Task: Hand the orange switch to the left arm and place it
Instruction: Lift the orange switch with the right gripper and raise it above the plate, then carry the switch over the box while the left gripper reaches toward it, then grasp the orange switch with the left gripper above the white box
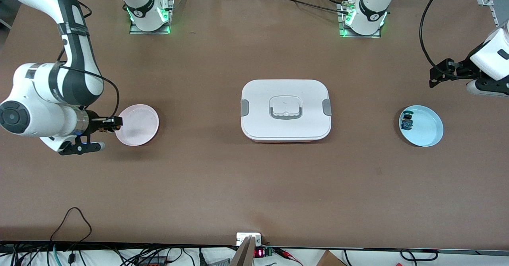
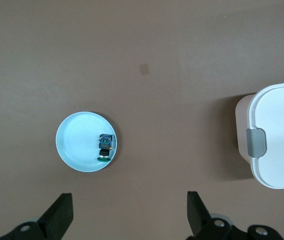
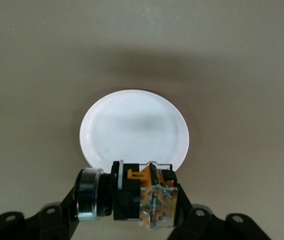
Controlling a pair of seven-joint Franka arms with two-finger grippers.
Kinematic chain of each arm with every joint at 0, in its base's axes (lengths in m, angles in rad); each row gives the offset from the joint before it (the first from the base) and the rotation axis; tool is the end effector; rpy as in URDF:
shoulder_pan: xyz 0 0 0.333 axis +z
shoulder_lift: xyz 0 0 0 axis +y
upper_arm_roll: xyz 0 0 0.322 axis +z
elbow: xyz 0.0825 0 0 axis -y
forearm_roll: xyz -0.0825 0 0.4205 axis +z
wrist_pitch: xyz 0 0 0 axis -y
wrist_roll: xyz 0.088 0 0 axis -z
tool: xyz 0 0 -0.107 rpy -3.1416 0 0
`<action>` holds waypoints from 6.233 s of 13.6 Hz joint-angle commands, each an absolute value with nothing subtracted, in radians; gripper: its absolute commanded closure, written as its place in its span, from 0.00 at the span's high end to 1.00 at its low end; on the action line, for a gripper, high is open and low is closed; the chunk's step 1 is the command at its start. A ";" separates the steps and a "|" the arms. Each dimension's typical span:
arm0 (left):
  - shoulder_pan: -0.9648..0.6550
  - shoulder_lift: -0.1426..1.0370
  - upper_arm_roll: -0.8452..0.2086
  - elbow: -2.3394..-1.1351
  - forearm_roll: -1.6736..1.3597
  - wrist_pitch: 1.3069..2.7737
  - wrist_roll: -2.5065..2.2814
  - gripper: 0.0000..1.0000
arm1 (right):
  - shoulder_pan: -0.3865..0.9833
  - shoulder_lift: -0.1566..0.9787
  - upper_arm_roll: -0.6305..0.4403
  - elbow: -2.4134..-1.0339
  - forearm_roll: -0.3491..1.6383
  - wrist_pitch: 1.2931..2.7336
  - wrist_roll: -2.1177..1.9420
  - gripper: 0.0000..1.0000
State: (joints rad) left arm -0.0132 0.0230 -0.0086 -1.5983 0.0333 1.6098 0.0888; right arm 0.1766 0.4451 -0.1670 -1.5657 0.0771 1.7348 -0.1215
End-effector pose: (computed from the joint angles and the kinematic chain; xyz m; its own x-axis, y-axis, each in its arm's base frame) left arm 0.6007 -0.0096 0.6062 0.9936 -0.1116 -0.0144 -0.1120 -0.9932 -0.0319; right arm 0.6837 0.0265 0.3601 0.9576 0.1142 -0.2644 0.1101 -0.9935 -0.0306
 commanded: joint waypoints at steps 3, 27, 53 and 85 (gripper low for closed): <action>-0.017 0.063 -0.012 -1.552 0.061 1.589 0.098 1.00 | 0.187 0.374 -0.158 -1.477 0.190 1.560 -0.100 0.11; 0.075 0.095 -0.011 -1.745 -1.153 1.333 -0.221 1.00 | 0.321 0.245 0.087 -1.399 0.776 1.709 -0.914 0.00; 0.055 -0.003 -0.492 -1.931 -1.605 2.155 -0.117 1.00 | 0.495 0.353 0.095 -1.559 1.611 2.013 -1.663 0.00; 0.274 0.020 -0.483 -1.927 -1.342 1.849 -0.072 0.00 | 0.482 0.336 0.077 -1.598 1.629 2.006 -1.618 1.00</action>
